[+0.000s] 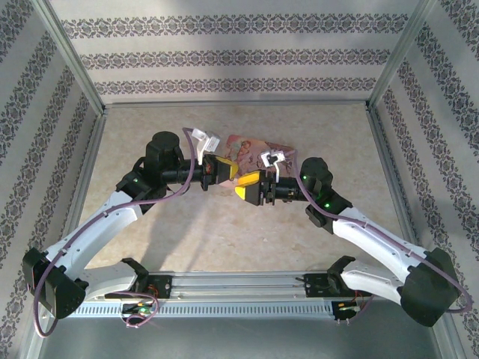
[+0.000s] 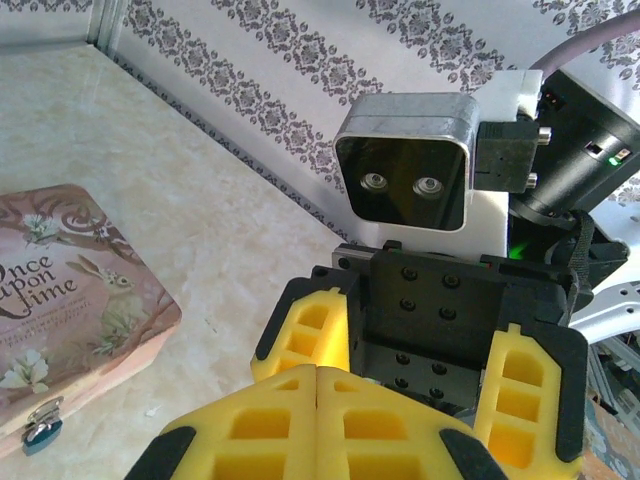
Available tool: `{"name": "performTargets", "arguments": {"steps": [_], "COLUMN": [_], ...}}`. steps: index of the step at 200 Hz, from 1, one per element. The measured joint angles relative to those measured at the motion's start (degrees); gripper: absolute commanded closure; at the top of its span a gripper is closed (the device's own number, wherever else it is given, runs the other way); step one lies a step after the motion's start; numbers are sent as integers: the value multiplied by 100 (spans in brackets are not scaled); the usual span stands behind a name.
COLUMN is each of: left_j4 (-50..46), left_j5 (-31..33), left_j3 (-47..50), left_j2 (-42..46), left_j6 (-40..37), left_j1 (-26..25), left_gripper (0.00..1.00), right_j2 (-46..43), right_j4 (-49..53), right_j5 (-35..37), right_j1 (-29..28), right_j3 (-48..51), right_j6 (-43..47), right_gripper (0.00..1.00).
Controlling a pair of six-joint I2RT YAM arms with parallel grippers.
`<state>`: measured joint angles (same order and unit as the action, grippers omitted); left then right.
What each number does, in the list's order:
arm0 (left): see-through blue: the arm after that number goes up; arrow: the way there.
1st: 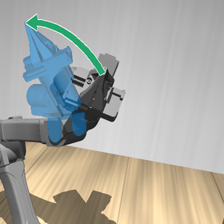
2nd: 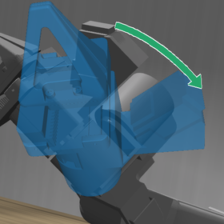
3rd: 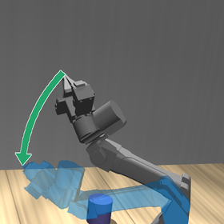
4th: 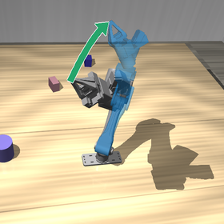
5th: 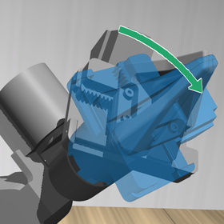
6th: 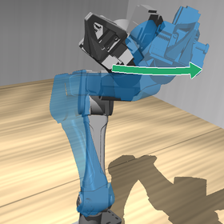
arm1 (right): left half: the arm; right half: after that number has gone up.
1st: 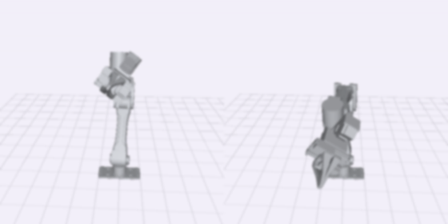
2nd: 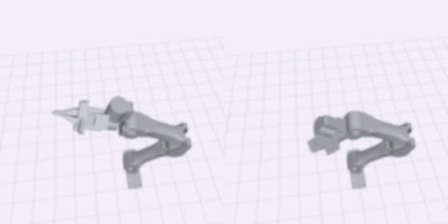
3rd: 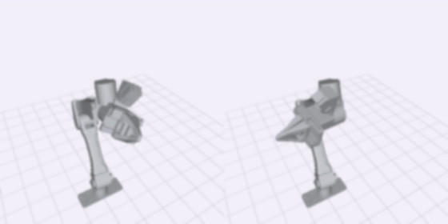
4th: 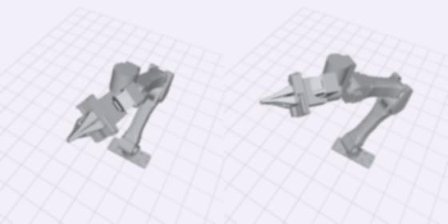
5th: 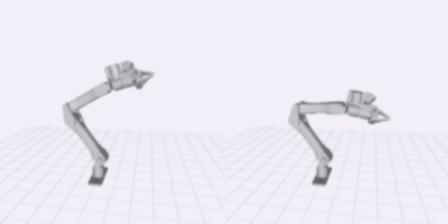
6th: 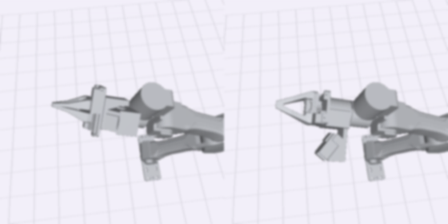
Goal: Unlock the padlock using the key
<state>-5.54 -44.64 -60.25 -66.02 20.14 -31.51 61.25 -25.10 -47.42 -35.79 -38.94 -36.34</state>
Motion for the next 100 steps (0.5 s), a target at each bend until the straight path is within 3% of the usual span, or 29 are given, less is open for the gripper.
{"name": "performTargets", "arguments": {"steps": [100], "left_j4": [46], "left_j5": [-28], "left_j3": [0], "left_j2": [0], "left_j6": [0], "left_j1": [-2], "left_gripper": [100], "right_j2": [278], "right_j4": [-422], "right_j5": [46], "right_j1": [-85], "right_j3": [-44], "right_j6": [-151], "right_gripper": [61]}}
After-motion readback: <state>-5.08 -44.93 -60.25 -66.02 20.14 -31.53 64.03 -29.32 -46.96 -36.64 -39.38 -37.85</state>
